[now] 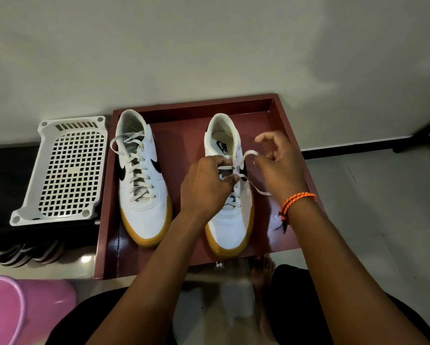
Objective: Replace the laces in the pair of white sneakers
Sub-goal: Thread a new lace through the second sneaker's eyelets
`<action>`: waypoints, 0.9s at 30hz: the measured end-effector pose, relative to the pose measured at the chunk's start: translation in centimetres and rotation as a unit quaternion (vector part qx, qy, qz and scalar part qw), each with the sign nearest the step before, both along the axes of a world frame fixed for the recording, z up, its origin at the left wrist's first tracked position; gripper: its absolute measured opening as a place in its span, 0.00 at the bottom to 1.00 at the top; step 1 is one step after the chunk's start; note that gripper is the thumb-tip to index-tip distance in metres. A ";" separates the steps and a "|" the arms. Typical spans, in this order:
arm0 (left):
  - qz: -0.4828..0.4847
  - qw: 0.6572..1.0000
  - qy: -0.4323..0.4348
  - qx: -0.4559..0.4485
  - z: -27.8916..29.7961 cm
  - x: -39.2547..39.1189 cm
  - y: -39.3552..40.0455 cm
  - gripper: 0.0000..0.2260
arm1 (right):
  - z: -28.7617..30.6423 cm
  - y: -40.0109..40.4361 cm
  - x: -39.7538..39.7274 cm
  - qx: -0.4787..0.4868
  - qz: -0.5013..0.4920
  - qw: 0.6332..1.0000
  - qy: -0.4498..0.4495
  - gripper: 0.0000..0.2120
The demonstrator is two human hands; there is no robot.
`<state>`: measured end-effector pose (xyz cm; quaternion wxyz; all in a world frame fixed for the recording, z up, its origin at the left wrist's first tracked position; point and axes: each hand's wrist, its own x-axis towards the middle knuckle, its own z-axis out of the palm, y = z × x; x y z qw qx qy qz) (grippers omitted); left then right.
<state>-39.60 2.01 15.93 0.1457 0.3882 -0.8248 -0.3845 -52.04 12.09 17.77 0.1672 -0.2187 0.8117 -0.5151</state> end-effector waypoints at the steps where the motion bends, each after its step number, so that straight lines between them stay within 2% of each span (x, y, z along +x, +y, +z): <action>1: 0.000 1.000 0.001 0.000 0.0 0.0 0.0 0.13 | -0.4 -0.1 0.2 0.052 0.031 0.998 0.019 0.03; 4: -0.001 1.000 0.012 -0.002 0.0 0.0 -0.1 0.10 | -1.3 -0.4 1.5 0.114 0.091 0.989 0.010 0.10; 7: -0.004 1.000 0.017 -0.003 0.0 0.0 -0.1 0.08 | -1.3 -0.6 2.1 0.127 0.099 0.985 0.058 0.09; 11: -0.010 1.000 0.018 -0.006 -0.2 0.1 -0.1 0.09 | -1.5 -0.5 2.0 0.104 0.097 0.987 0.075 0.08; 16: -0.008 1.000 0.021 -0.006 -0.4 0.0 -0.1 0.09 | -1.4 -0.5 2.6 0.118 0.103 0.974 0.161 0.06; 21: -0.014 1.000 0.021 -0.007 -0.4 0.1 -0.3 0.10 | -0.8 -0.6 2.7 0.127 0.111 0.980 0.110 0.03; 23: -0.016 1.000 0.021 -0.006 -0.3 0.1 -0.2 0.10 | -0.7 -0.5 2.7 0.122 0.106 0.983 0.086 0.05; 27: -0.016 0.999 0.027 -0.012 -0.3 0.1 -0.3 0.08 | -1.2 -0.6 2.8 0.115 0.111 0.980 0.121 0.07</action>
